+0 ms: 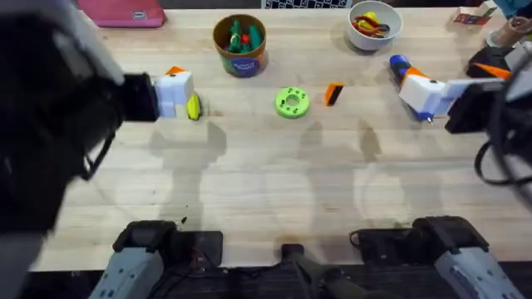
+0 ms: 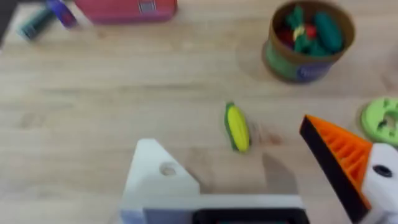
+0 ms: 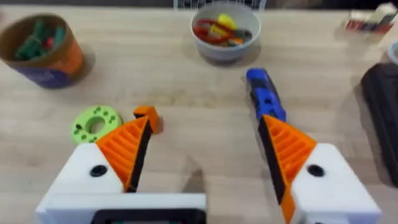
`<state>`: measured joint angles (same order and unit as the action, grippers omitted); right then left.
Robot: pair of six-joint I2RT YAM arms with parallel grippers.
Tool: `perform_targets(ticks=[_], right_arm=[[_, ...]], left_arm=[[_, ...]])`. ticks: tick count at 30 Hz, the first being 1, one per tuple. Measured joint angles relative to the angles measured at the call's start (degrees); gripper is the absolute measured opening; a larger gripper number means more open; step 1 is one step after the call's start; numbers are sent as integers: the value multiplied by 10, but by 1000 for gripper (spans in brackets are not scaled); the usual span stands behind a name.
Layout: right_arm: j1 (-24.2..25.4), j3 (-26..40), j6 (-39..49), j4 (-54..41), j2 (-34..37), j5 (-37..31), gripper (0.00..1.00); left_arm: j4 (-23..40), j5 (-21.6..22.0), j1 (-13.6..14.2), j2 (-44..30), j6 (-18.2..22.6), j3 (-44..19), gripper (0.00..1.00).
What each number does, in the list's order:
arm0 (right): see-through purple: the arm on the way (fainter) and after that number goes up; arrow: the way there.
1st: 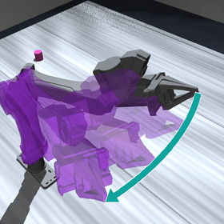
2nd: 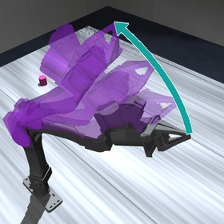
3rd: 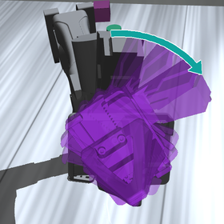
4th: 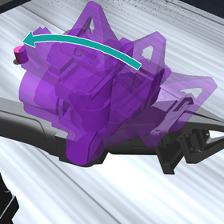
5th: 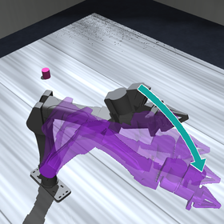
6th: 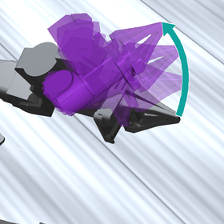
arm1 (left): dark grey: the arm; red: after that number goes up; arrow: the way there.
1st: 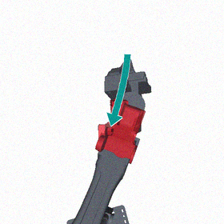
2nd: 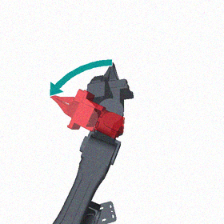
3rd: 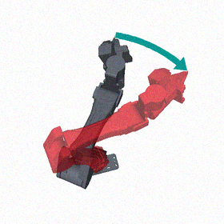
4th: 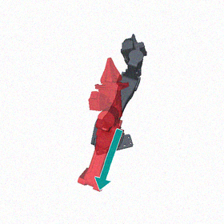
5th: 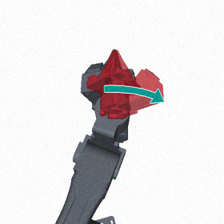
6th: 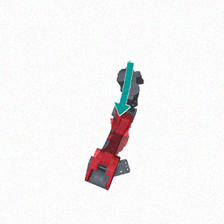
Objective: Pick up the gripper from the table and insert it into the empty holder that is missing its gripper. Then pick up a screw, insert it into the mounting hole, and use the screwdriver to tighten it. Finally, clean up the table by picking up the vegetable and placing it into the bucket.
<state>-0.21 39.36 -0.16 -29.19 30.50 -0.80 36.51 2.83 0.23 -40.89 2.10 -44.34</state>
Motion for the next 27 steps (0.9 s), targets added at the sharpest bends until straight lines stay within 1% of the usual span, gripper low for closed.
perform_targets(ticks=[5, 9, 11, 14, 19, 21, 23, 27], right_arm=[[0, 99, 0, -92, 133, 0, 991], [0, 157, 0, -148, 219, 0, 991], [0, 176, 0, -164, 257, 0, 991], [0, 185, 0, -168, 298, 0, 991], [0, 186, 0, -171, 339, 0, 992], [0, 186, 0, -171, 344, 0, 991], [0, 186, 0, -171, 345, 0, 992], [0, 186, 0, -171, 345, 0, 993]], left_arm=[[77, 0, 0, -129, 1, -88, 985], [119, 0, 0, -213, 1, -146, 985], [134, 0, 0, -248, 1, -165, 985], [138, 0, 0, -286, 0, -176, 985], [141, 0, 1, -317, 0, -177, 985], [155, 0, 3, -329, 0, -184, 985], [168, 0, 5, -350, -4, -201, 985], [188, -9, 6, -418, -28, -256, 985]])
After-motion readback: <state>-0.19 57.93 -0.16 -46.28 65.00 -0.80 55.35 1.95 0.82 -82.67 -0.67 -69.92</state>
